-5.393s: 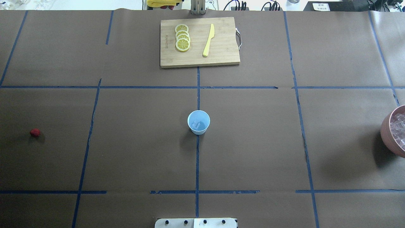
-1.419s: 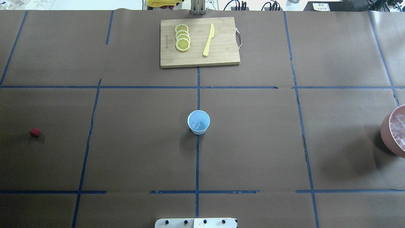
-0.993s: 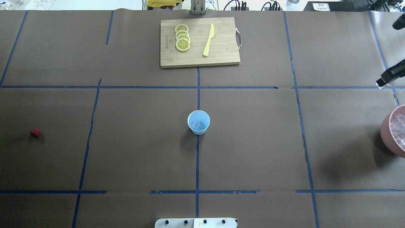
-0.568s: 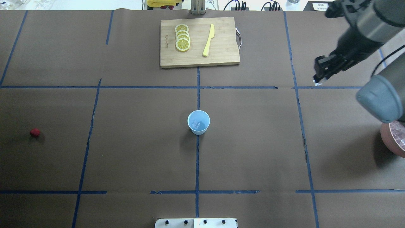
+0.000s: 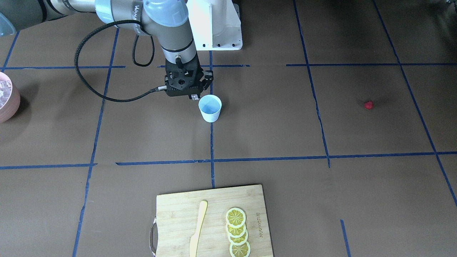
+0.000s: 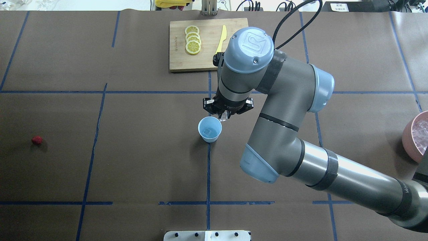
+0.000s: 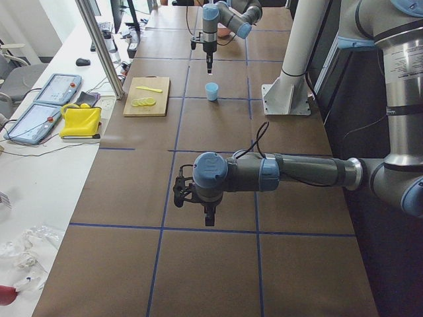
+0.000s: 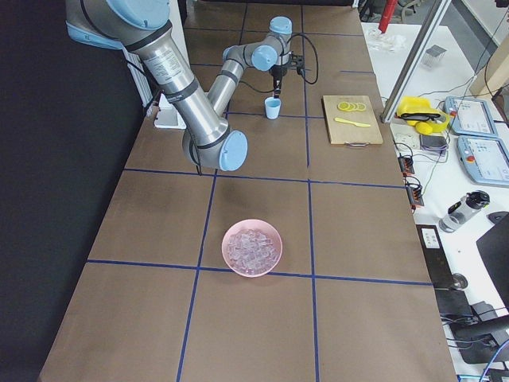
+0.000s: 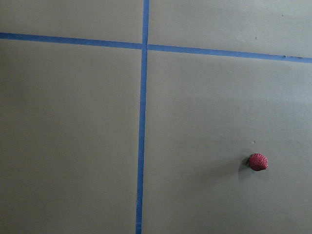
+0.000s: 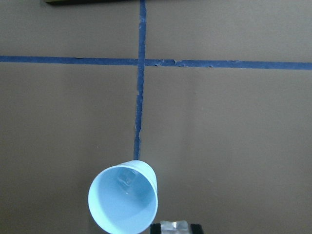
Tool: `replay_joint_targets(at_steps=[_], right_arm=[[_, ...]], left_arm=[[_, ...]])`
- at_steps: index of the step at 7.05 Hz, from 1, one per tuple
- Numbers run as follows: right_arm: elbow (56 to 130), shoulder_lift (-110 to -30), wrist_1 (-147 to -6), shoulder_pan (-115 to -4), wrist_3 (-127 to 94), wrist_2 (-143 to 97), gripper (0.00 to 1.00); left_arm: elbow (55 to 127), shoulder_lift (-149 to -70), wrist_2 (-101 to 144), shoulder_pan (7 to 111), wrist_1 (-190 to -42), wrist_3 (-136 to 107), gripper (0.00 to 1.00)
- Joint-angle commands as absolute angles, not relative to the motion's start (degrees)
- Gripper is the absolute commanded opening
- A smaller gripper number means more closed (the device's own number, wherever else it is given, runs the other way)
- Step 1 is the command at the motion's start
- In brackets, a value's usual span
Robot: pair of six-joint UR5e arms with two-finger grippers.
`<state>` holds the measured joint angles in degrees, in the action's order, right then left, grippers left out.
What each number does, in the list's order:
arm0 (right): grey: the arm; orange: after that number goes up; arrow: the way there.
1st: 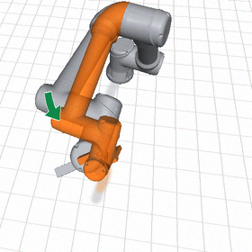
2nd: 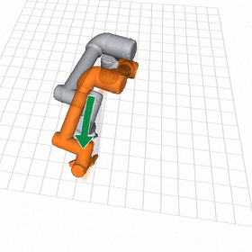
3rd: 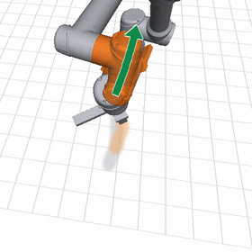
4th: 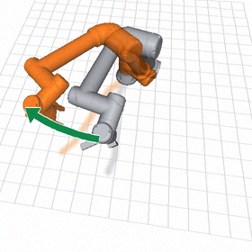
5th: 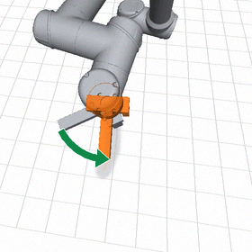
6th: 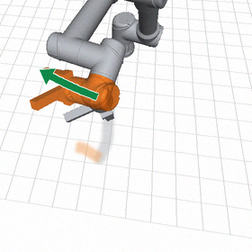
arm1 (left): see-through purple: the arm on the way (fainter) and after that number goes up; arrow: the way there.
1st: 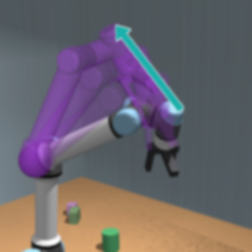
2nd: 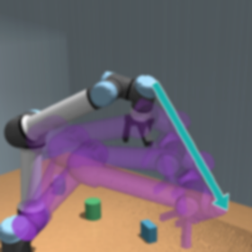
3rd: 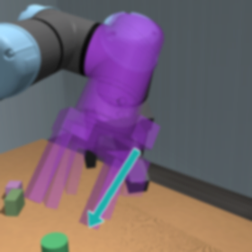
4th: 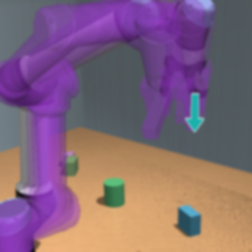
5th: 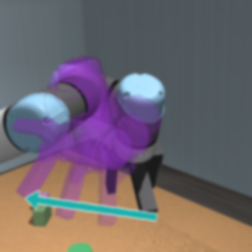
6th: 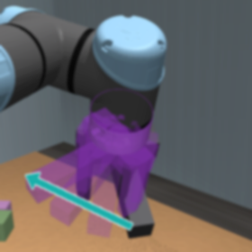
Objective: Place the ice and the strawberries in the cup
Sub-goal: 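Carry the ice cube with the right gripper over the cup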
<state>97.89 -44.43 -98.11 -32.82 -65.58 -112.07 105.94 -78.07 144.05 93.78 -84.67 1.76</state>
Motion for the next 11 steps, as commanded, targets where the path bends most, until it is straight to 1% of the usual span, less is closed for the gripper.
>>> replay_joint_targets(at_steps=[1, 2, 4, 7, 9, 11], right_arm=[[91.4, -40.6, -94.8, -31.5, -66.4, -110.4, 0.00], [90.4, -40.0, -93.7, -30.9, -66.4, -109.1, 0.00], [90.7, -39.9, -93.7, -30.8, -66.5, -109.1, 0.01], [91.0, -40.4, -94.0, -30.6, -66.5, -109.1, 0.12], [90.9, -41.0, -94.0, -30.1, -66.5, -109.0, 0.43], [91.0, -41.4, -94.0, -29.8, -66.7, -108.9, 0.61]], left_arm=[[105.9, -78.0, 144.1, 93.8, -84.6, 1.8, 1.00], [105.9, -78.2, 144.1, 93.8, -84.6, 1.8, 1.00], [105.9, -78.5, 144.1, 93.8, -84.5, 1.8, 1.00], [105.8, -78.7, 144.1, 93.8, -84.5, 1.8, 1.00], [105.9, -78.8, 144.1, 93.8, -84.5, 1.8, 1.00], [105.9, -78.8, 144.1, 93.8, -84.5, 1.7, 1.00]])
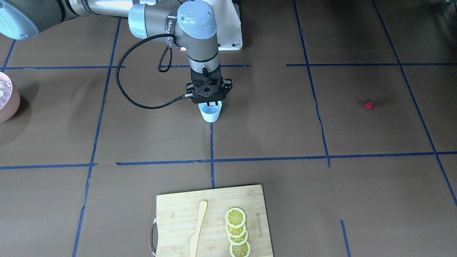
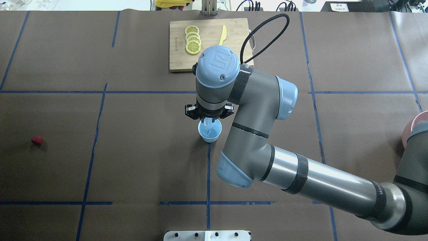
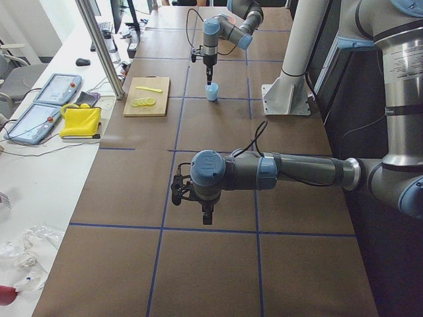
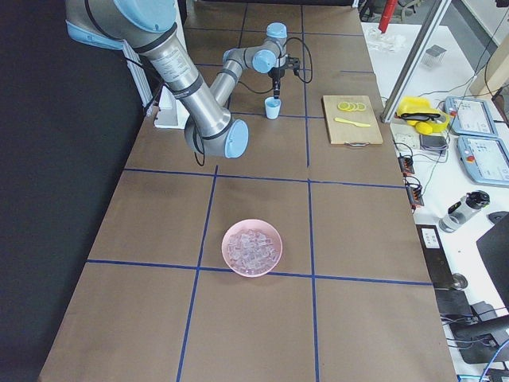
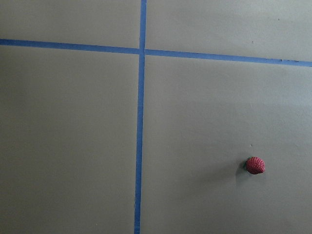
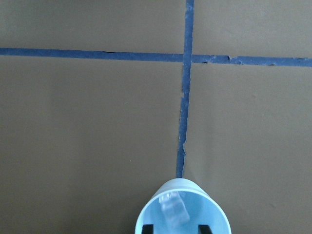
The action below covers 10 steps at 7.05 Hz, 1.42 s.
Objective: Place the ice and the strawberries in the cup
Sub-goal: 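Open the right gripper to drop the ice cube into the cup, then move the right gripper back to the pink bowl of ice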
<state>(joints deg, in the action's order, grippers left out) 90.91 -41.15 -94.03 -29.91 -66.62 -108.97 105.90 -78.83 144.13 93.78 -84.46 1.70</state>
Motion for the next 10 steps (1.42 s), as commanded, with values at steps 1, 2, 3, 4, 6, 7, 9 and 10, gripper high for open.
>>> replay_joint_targets(at_steps=[1, 2, 3, 4, 6, 7, 9, 10], right_arm=[[91.0, -41.5, -94.0, -29.7, -66.7, -108.9, 0.69], [91.4, -41.7, -94.0, -29.7, -66.8, -108.9, 0.82], [93.7, -43.1, -94.0, -29.8, -66.8, -108.6, 0.99], [99.5, -46.4, -94.9, -31.4, -66.7, -108.6, 0.99], [116.8, -57.0, -102.7, -36.6, -64.9, -109.3, 0.99], [122.0, -61.9, -102.9, -39.6, -59.5, -110.1, 0.99], [128.9, -74.0, -102.3, -43.4, -50.8, -110.9, 0.99], [130.4, -79.3, -101.7, -45.9, -44.9, -110.7, 0.99]], left_arm=[[105.9, -78.8, 144.1, 93.8, -84.5, 1.7, 1.00], [106.0, -78.9, 144.1, 93.7, -84.5, 1.7, 1.00], [106.3, -78.9, 144.0, 93.7, -85.0, 1.8, 1.00], [108.5, -78.8, 143.3, 93.7, -85.1, 1.9, 1.00], [111.2, -78.6, 143.3, 93.7, -85.1, 2.0, 1.00], [111.7, -78.5, 143.3, 93.7, -85.1, 1.9, 1.00], [111.8, -78.4, 143.3, 93.7, -85.1, 1.9, 1.00], [111.8, -78.5, 143.3, 93.6, -85.1, 1.9, 1.00]])
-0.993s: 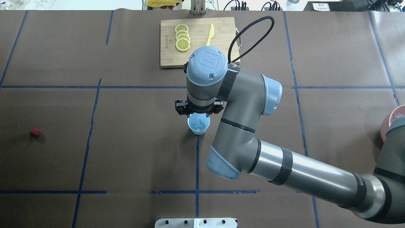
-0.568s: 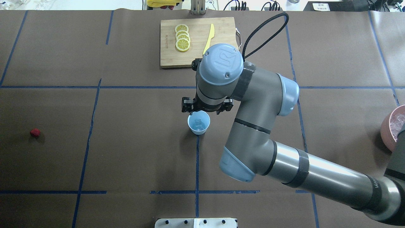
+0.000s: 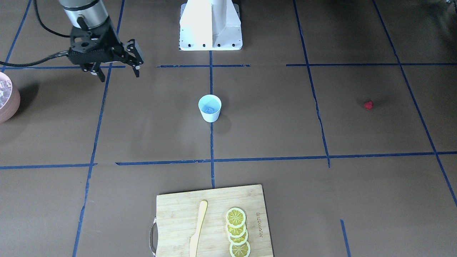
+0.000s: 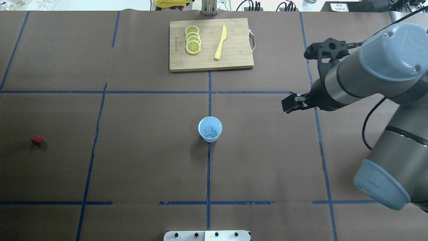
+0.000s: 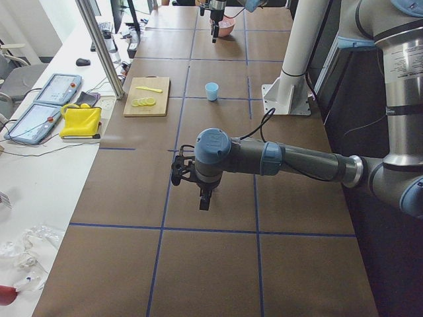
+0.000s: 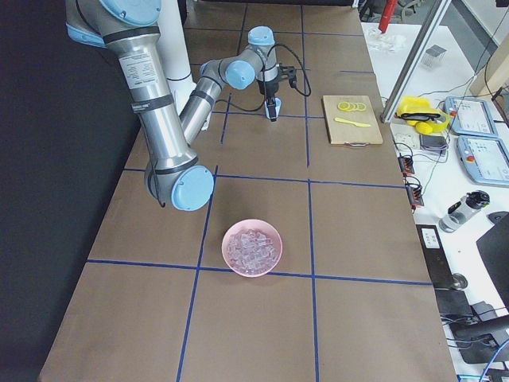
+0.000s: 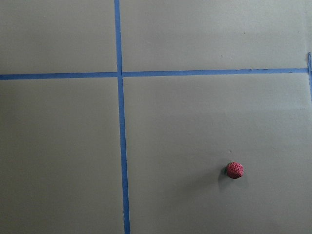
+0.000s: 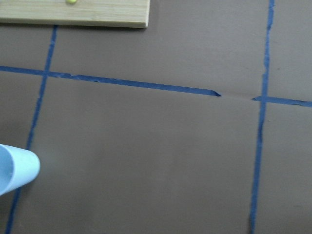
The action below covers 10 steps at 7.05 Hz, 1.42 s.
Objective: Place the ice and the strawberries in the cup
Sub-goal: 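Move the right gripper back to the pink bowl of ice, then grasp a third ice cube from the pink bowl with the right gripper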
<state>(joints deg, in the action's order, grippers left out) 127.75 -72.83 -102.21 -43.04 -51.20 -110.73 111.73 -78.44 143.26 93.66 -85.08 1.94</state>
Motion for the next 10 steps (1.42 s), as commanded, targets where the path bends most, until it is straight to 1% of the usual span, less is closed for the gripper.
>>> replay_joint_targets(at_steps=[1, 2, 3, 4, 5, 7, 8, 9, 10], right_arm=[[130.5, -86.1, -96.6, -48.8, -39.5, -110.7, 0.99], [129.3, -94.1, -87.9, -52.5, -35.6, -113.2, 0.99], [124.7, -99.4, -79.0, -59.8, -29.0, -121.6, 0.99], [119.6, -102.8, -73.5, -66.1, -21.8, -128.7, 0.99], [116.5, -106.4, -72.2, -69.1, -14.1, -130.2, 0.99], [113.2, -109.4, -72.1, -70.4, -11.1, -130.3, 0.99], [110.2, -109.4, -69.9, -70.4, -9.4, -130.1, 0.99], [106.6, -109.4, -64.4, -70.4, -9.3, -130.3, 0.99], [105.9, -109.5, -63.6, -70.4, -9.3, -130.4, 0.98]], left_arm=[[111.9, -78.5, 143.3, 93.7, -85.1, 1.9, 1.00], [112.0, -78.4, 143.3, 93.6, -85.1, 1.9, 1.00], [112.0, -78.4, 143.3, 93.6, -85.1, 1.8, 1.00], [112.0, -78.4, 143.3, 93.6, -85.1, 1.8, 1.00], [112.1, -78.4, 143.3, 93.6, -85.1, 1.8, 1.00], [112.5, -78.3, 143.3, 93.6, -85.1, 1.8, 1.00], [112.6, -78.3, 143.3, 93.6, -85.1, 1.8, 1.00], [112.6, -78.2, 143.3, 93.6, -85.1, 1.8, 1.00], [112.7, -78.1, 143.3, 93.7, -85.1, 1.8, 1.00]])
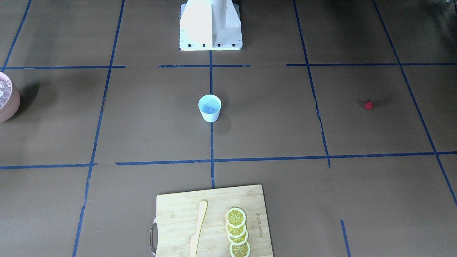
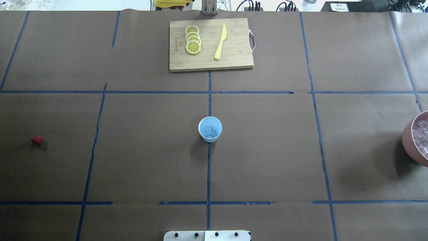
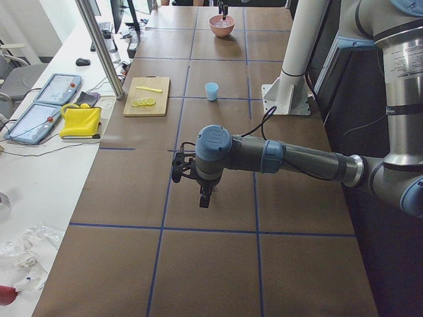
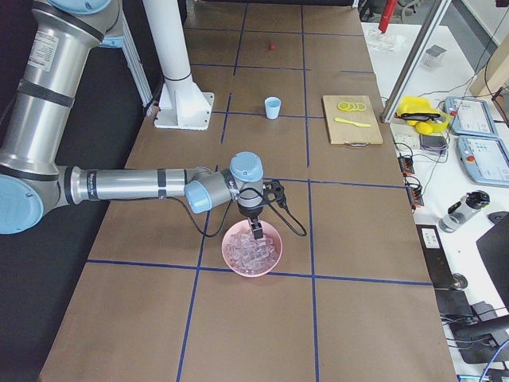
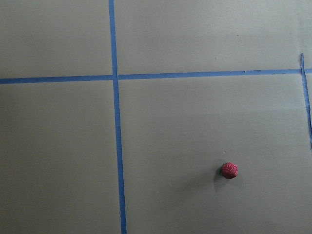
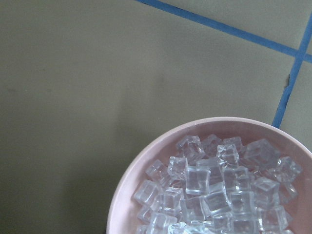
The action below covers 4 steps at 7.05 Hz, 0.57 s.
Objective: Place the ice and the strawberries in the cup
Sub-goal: 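Grasp a third ice cube from the pink bowl with the right gripper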
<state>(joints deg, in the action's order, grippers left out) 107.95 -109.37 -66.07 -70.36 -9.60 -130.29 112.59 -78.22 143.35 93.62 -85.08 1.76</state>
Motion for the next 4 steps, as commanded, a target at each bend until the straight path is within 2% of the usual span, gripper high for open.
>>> replay_joint_targets(at_steps=[1, 2, 4], right_arm=[[104.1, -109.3, -63.5, -70.3, -8.8, -130.4, 0.92], [103.5, -109.2, -63.5, -70.3, -8.5, -130.4, 0.75], [102.7, -109.1, -63.5, -70.3, -7.2, -130.4, 0.72]], left_arm=[[112.7, -78.2, 143.3, 93.6, -85.1, 1.8, 1.00], [112.6, -78.2, 143.3, 93.6, -85.1, 1.8, 1.00], [112.6, -78.2, 143.3, 93.6, -85.1, 1.8, 1.00]])
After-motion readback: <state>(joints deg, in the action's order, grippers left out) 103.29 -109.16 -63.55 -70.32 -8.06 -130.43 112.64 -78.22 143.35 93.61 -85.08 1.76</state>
